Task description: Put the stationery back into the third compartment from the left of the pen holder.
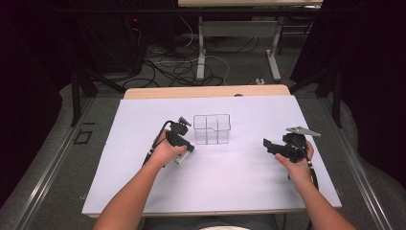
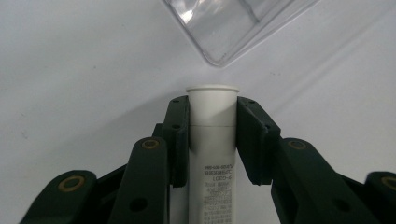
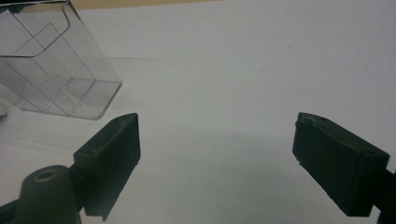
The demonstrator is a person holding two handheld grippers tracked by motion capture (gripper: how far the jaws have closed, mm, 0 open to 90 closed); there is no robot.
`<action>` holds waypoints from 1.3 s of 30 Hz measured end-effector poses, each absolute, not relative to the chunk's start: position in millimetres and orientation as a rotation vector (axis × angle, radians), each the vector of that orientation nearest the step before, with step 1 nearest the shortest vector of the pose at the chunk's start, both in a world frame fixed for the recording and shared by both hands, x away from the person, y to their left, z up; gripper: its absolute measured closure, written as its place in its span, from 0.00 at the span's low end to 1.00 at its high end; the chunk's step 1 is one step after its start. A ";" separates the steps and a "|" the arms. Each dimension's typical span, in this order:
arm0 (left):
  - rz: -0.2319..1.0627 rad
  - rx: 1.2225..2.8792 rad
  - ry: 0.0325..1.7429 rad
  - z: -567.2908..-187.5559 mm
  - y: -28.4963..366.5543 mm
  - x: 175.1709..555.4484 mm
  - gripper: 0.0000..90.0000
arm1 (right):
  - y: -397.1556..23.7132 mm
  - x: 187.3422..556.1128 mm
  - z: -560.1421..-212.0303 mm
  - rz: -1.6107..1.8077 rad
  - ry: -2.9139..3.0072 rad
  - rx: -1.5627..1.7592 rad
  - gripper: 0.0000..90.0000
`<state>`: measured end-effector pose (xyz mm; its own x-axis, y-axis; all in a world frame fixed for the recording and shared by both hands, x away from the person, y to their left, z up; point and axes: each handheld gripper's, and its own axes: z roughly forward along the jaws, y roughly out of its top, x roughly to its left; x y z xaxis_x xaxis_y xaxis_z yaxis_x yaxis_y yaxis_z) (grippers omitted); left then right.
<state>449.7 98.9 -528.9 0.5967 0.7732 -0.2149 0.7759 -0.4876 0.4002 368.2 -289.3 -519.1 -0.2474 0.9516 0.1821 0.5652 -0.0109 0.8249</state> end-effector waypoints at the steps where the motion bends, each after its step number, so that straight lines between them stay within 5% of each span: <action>1: -0.015 2.353 1.249 -528.1 99.1 448.6 0.74 | -289.3 368.2 -519.1 1.171 1.834 1.571 0.16; 39: 0.143 1.897 1.070 -483.5 128.3 405.9 0.74 | -255.3 365.4 -507.2 1.275 1.944 1.496 0.16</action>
<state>405.9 128.3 -483.5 0.6150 0.7242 -0.3119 0.6170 -0.1957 0.7622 365.4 -255.3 -507.2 -0.3647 0.9040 0.2230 0.5646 0.0243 0.8250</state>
